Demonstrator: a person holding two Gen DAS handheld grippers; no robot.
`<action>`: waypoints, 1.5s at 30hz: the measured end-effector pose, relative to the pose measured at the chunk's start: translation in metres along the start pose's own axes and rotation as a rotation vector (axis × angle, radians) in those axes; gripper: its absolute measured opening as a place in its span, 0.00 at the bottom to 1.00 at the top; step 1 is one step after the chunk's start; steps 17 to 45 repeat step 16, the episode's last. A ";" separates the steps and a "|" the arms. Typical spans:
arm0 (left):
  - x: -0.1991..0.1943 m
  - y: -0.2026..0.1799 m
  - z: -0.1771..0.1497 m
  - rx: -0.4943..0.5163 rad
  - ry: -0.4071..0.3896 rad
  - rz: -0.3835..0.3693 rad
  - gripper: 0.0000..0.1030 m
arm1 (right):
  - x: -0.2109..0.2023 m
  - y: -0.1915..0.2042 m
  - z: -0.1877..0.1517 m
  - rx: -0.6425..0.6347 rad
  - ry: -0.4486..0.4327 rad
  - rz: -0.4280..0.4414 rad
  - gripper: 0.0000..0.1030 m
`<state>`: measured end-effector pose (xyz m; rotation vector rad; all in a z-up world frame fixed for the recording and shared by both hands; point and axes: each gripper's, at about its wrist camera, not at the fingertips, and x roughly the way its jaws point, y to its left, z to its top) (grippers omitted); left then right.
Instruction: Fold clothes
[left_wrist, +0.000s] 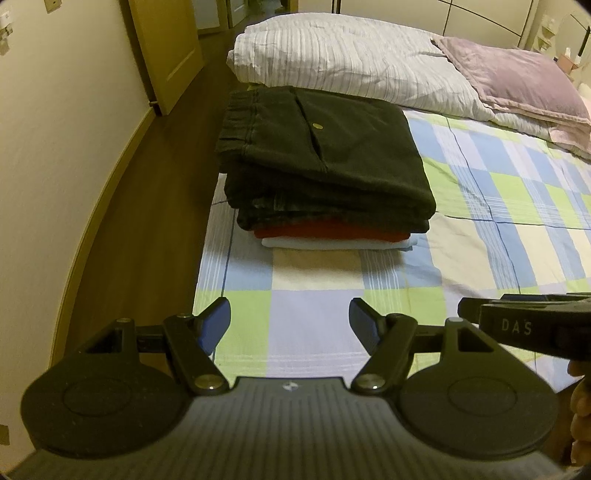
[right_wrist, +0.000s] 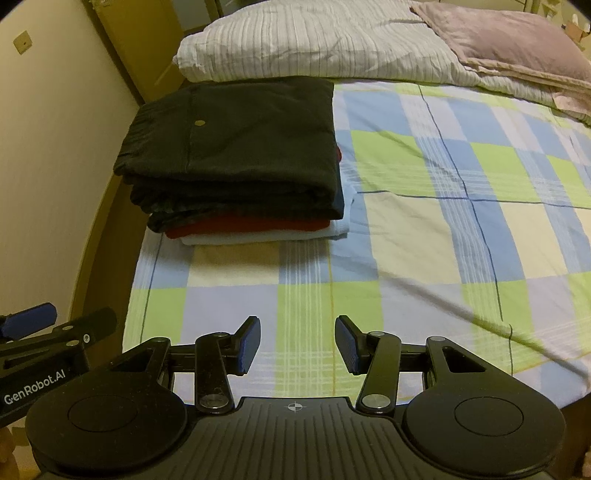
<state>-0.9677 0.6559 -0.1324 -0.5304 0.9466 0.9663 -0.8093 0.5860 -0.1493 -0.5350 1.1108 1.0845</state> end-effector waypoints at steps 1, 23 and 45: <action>0.001 0.000 0.001 0.001 -0.001 0.000 0.66 | 0.001 0.000 0.001 0.000 0.000 0.000 0.47; 0.021 0.002 0.016 -0.002 -0.004 0.017 0.66 | 0.022 0.006 0.021 -0.025 0.012 0.010 0.47; 0.021 0.002 0.016 -0.002 -0.004 0.017 0.66 | 0.022 0.006 0.021 -0.025 0.012 0.010 0.47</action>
